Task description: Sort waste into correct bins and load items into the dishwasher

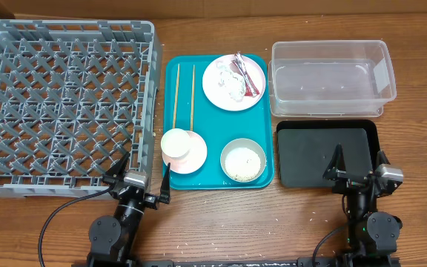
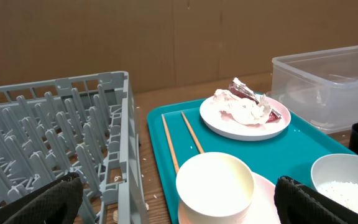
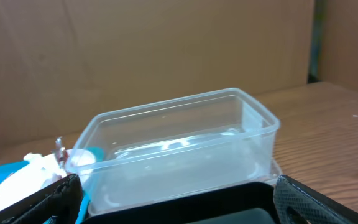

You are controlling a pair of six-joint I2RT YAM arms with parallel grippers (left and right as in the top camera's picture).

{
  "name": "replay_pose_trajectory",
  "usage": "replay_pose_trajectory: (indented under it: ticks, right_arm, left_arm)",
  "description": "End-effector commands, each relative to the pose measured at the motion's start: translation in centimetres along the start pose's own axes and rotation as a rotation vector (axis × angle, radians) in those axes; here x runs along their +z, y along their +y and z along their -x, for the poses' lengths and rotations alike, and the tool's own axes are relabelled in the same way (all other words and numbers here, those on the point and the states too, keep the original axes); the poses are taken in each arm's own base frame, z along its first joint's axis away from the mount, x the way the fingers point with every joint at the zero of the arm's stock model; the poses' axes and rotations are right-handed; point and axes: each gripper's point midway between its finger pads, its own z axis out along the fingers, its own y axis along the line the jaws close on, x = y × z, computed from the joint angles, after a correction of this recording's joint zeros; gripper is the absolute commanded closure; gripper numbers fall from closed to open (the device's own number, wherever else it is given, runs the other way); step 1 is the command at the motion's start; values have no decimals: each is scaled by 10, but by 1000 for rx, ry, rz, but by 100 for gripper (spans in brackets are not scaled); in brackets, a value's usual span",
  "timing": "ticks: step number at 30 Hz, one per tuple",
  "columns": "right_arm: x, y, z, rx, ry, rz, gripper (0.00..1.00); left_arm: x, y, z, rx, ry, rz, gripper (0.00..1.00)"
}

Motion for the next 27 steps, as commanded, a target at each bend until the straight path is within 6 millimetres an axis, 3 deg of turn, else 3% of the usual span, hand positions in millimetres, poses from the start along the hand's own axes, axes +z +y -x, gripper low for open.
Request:
replay_pose_trajectory:
  ticks: [1, 8, 10, 15, 19, 23, 27]
  right_arm:
    - [-1, 18, -8, -1, 27, 105, 0]
    - [-4, 35, -3, 0, 11, 206, 0]
    - [-7, 47, 7, -1, -20, 275, 0]
    - [-25, 72, 58, -12, -95, 394, 0]
    - [-41, 80, 98, -11, -36, 403, 0]
    - [-43, 85, 126, -32, 105, 380, 0]
    - [-28, 92, 156, -23, 267, 353, 0]
  left_arm:
    - [0, -1, -2, -7, 4, -4, 0]
    - [0, -1, -1, -61, -1, -8, 0]
    - [0, -2, 4, -118, -19, -13, 0]
    - [-8, -1, 43, -224, -86, -20, 0]
    - [-19, 5, 82, -228, -74, 11, 0]
    - [-18, 1, 107, -280, 58, -11, 0]
    - [-5, -16, 129, -319, 269, -113, 0]
